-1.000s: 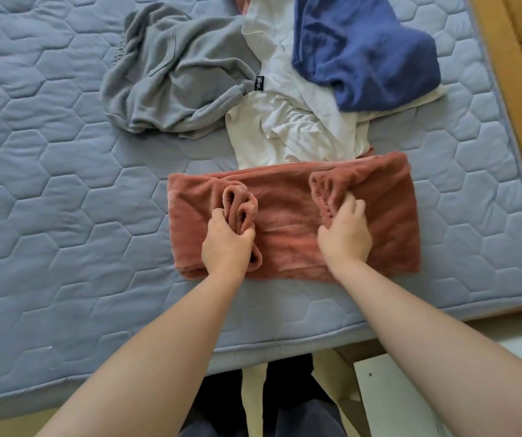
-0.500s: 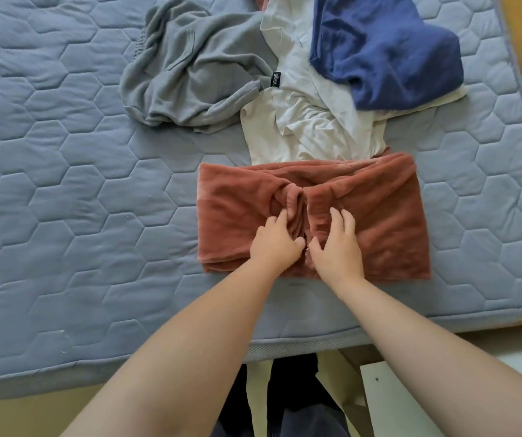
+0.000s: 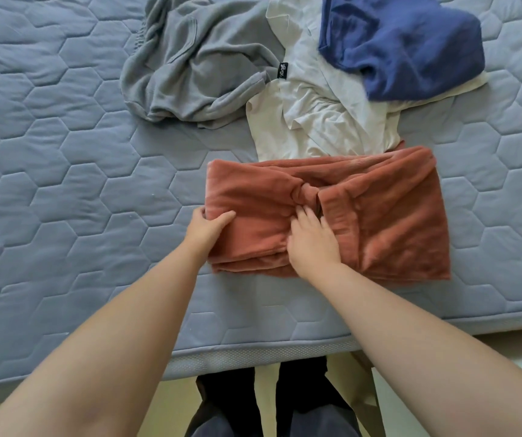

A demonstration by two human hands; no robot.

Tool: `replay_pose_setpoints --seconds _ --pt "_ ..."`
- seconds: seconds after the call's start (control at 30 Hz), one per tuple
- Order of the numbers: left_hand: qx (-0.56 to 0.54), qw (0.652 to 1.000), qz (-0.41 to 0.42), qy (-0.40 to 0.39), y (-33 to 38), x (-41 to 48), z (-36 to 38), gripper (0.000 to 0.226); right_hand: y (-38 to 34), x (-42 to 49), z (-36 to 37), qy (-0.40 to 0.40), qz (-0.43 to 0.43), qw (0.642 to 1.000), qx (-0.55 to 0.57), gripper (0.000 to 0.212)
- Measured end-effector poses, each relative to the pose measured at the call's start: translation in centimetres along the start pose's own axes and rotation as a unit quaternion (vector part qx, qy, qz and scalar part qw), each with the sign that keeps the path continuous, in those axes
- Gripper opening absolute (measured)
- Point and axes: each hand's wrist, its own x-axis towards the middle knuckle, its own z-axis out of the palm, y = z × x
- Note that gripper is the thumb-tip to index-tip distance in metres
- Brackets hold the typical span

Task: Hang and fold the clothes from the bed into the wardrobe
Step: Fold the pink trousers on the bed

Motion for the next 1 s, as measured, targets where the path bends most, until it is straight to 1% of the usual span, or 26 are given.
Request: replay_pose_setpoints --seconds 0.03,0.07,0.1,0.13,0.17,0.2,0.23,0.27,0.3,0.33,0.37,0.4,0.43,0.47,0.5,0.53,0.57,0.6,0.63,0.67,0.7,0.77,0.87,0.9,0.93,1.0 --pt "-0.016 0.999 -0.012 -0.029 0.1 0.1 0.0 0.050 0.2 0.2 0.1 -0.027 0.013 1.000 -0.001 0.050" --pt "-0.025 0.999 -0.014 -0.041 0.3 0.0 0.0 0.039 0.2 0.2 -0.1 -0.036 0.005 0.999 0.016 0.049" --pt "-0.032 0.999 -0.008 -0.029 0.6 -0.3 0.1 0.027 0.0 0.1 -0.6 -0.021 -0.019 0.999 0.039 0.044" --pt "-0.035 0.999 0.007 0.004 1.0 -0.8 0.3 0.019 -0.1 -0.1 -1.4 0.030 -0.046 0.996 0.065 0.037" --pt "-0.036 0.998 0.028 0.045 1.4 -1.4 0.7 0.017 0.0 -0.4 -1.8 0.095 -0.049 0.991 0.081 0.031" --pt "-0.031 0.995 0.053 0.079 1.9 -2.3 1.3 0.017 0.3 -0.9 -2.3 0.136 -0.025 0.986 0.093 0.030" --pt "-0.020 0.992 0.075 0.103 2.5 -3.4 2.0 0.021 0.9 -1.3 -2.8 0.142 0.017 0.984 0.110 0.034" --pt "0.000 0.989 0.087 0.119 3.1 -4.6 2.7 0.024 1.6 -1.6 -3.3 0.094 0.077 0.979 0.167 0.038" --pt "0.024 0.987 0.095 0.130 3.7 -6.0 3.6 0.026 2.3 -2.0 -3.5 0.018 0.144 0.954 0.261 0.036" --pt "0.047 0.984 0.106 0.136 4.2 -7.3 4.5 0.027 3.1 -2.3 -3.8 -0.073 0.205 0.886 0.410 0.031" --pt "0.067 0.982 0.118 0.135 4.7 -8.6 5.4 0.027 4.0 -2.4 -4.2 -0.120 0.250 0.785 0.555 0.026" --pt "0.082 0.979 0.133 0.128 5.3 -9.9 6.4 0.028 5.2 -2.6 -4.6 -0.107 0.283 0.696 0.651 0.022" --pt "0.097 0.977 0.148 0.120 6.0 -11.1 7.4 0.029 6.6 -2.7 -5.1 -0.063 0.312 0.636 0.703 0.022" --pt "0.110 0.974 0.163 0.111 6.7 -12.2 8.5 0.030 8.1 -3.0 -5.6 -0.015 0.342 0.601 0.722 0.023" --pt "0.120 0.971 0.179 0.101 7.3 -13.1 9.7 0.032 9.9 -3.4 -5.9 0.032 0.373 0.594 0.712 0.026" --pt "0.129 0.968 0.197 0.088 7.9 -14.0 11.0 0.033 11.8 -4.0 -6.0 0.071 0.401 0.612 0.678 0.028" --pt "0.138 0.964 0.213 0.076 8.5 -14.9 12.3 0.032 13.4 -4.7 -6.0 0.090 0.428 0.634 0.637 0.030" --pt "0.147 0.960 0.227 0.066 8.9 -15.7 13.6 0.030 14.8 -5.5 -6.0 0.084 0.437 0.653 0.613 0.032" --pt "0.157 0.957 0.237 0.059 9.3 -16.4 14.9 0.029 15.7 -6.2 -6.1 0.054 0.427 0.657 0.619 0.036" --pt "0.168 0.953 0.246 0.054 9.7 -16.9 16.2 0.029 16.4 -6.8 -6.0 0.008 0.405 0.634 0.659 0.040" --pt "0.179 0.949 0.253 0.049 10.0 -17.4 17.7 0.030 16.8 -7.3 -5.7 -0.041 0.381 0.595 0.706 0.044" --pt "0.197 0.945 0.259 0.031 10.7 -18.1 20.7 0.032 17.8 -8.4 -5.6 -0.086 0.345 0.528 0.771 0.051" --pt "0.230 0.937 0.262 -0.022 11.2 -18.7 25.6 0.033 19.9 -9.5 -5.8 -0.090 0.319 0.471 0.818 0.056" --pt "0.237 0.934 0.263 -0.042 11.3 -18.6 27.0 0.033 20.7 -9.7 -5.8 -0.079 0.323 0.450 0.829 0.058" --pt "0.244 0.931 0.264 -0.066 11.4 -18.4 28.3 0.035 21.6 -9.8 -5.8 -0.058 0.333 0.438 0.833 0.059" --pt "0.265 0.918 0.260 -0.142 11.3 -17.5 30.3 0.046 23.6 -9.3 -5.6 0.015 0.360 0.439 0.823 0.052"
